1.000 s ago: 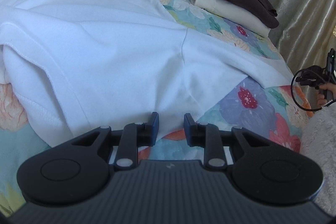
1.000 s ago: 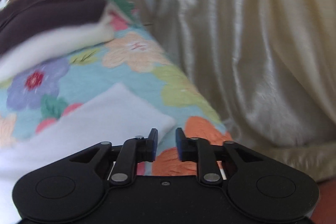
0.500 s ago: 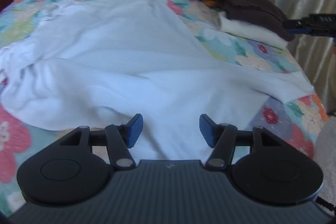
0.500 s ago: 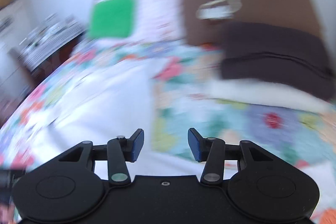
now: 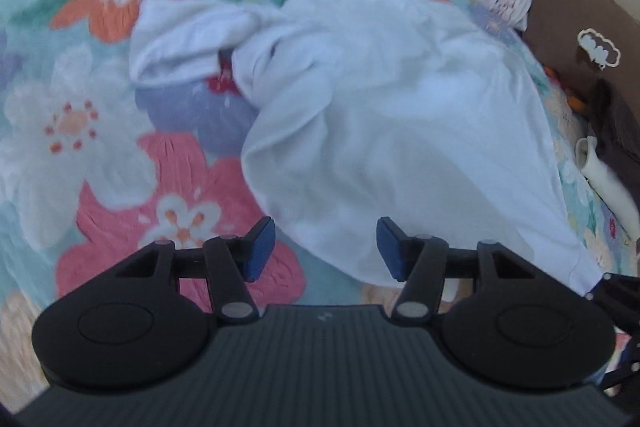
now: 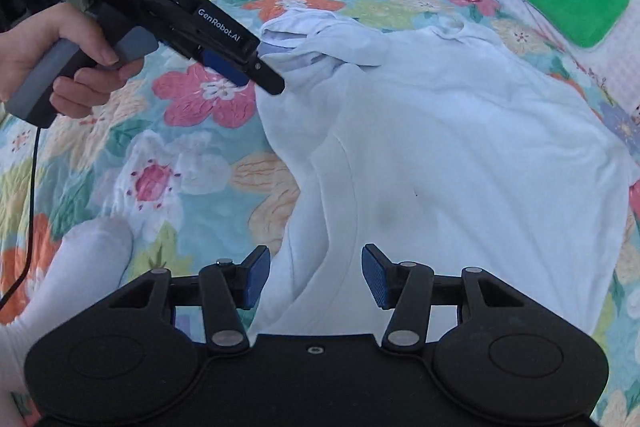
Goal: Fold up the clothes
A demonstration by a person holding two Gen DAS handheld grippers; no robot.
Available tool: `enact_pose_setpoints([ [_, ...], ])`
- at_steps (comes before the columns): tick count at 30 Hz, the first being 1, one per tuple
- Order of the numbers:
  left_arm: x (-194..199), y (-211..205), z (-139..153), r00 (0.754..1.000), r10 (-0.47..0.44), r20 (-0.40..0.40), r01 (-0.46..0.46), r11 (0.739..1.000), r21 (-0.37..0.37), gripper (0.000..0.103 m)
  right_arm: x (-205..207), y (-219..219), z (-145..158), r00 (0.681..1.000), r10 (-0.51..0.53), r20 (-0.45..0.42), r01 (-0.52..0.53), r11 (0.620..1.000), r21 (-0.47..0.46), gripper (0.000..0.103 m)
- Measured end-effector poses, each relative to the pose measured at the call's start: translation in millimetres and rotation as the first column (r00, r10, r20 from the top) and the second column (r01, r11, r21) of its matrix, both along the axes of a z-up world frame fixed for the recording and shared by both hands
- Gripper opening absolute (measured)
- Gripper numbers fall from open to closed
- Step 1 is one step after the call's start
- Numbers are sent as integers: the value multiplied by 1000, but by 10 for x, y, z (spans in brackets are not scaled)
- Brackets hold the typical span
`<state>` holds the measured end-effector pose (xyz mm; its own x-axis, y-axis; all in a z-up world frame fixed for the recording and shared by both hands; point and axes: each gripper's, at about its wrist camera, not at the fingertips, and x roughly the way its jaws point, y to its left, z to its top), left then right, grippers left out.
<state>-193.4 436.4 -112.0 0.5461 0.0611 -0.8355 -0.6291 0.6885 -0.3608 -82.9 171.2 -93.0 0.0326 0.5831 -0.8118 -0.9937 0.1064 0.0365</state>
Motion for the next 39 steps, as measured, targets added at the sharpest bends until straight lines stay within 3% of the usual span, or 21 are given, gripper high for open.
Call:
enact_pose_setpoints([
  [2,120,-20,-78,996,-11,-90,13,1000,15,55,130,2,-129,995,-53,-86,54,998,14,56],
  [4,216,-118,-44,985,-68,-162,88,989,121,56,242,-76,-265,979,-94,-182,93,996,-16,56],
  [7,206,-283,57,952,-133,-276,218,926,307,60,276,-194,-432,980,-79,-185,82,997,5,57],
  [9,99,-306,101,940,-161,-302,260,909,325,61,224,-207,-479,988,-48,-148,54,998,39,60],
  [10,43,-313,123,934,-175,-312,279,902,330,62,153,-196,-485,993,-18,-114,23,999,41,66],
  [12,-96,-242,152,951,-183,-247,248,932,263,64,7,-172,-497,998,42,-44,-40,998,41,79],
  [14,-194,-150,134,972,-167,-166,198,961,194,66,-120,-157,-506,996,79,28,-80,996,29,80],
  [17,-235,2,-4,993,-114,-38,117,988,104,68,-113,-168,-483,1000,23,22,-23,1000,18,79],
  [20,-207,139,-151,996,-25,82,22,999,30,68,-55,-178,-442,998,-35,44,35,999,9,61],
  [21,-186,174,-201,993,-16,113,17,1000,-6,68,-34,-188,-424,997,-57,58,57,998,8,49],
  [22,-130,202,-268,991,-29,133,34,999,-39,68,-3,-199,-417,994,-76,77,75,997,13,25],
  [23,-44,186,-307,993,-50,104,52,999,-13,68,28,-210,-410,991,-95,96,94,995,18,12],
  [24,41,169,-343,995,-70,76,69,998,12,68,59,-222,-403,987,-114,115,112,993,24,8],
  [26,186,83,-348,994,-86,62,81,994,74,68,131,-297,-305,985,-125,117,116,990,85,8],
  [29,364,-7,-345,995,-88,55,79,986,145,61,280,-390,-122,993,-118,7,115,977,179,8],
  [31,328,89,-248,996,-15,87,4,991,130,6,360,-424,-55,991,-126,-55,134,970,204,8],
  [35,37,216,251,979,40,198,-81,976,203,6,463,-470,35,983,-103,-150,136,963,233,8],
  [38,-198,149,658,981,14,193,-79,939,334,6,493,-468,79,972,-60,-228,118,962,247,8],
  [39,-283,131,741,981,15,195,-82,937,339,6,501,-457,93,968,-44,-247,106,964,244,9],
])
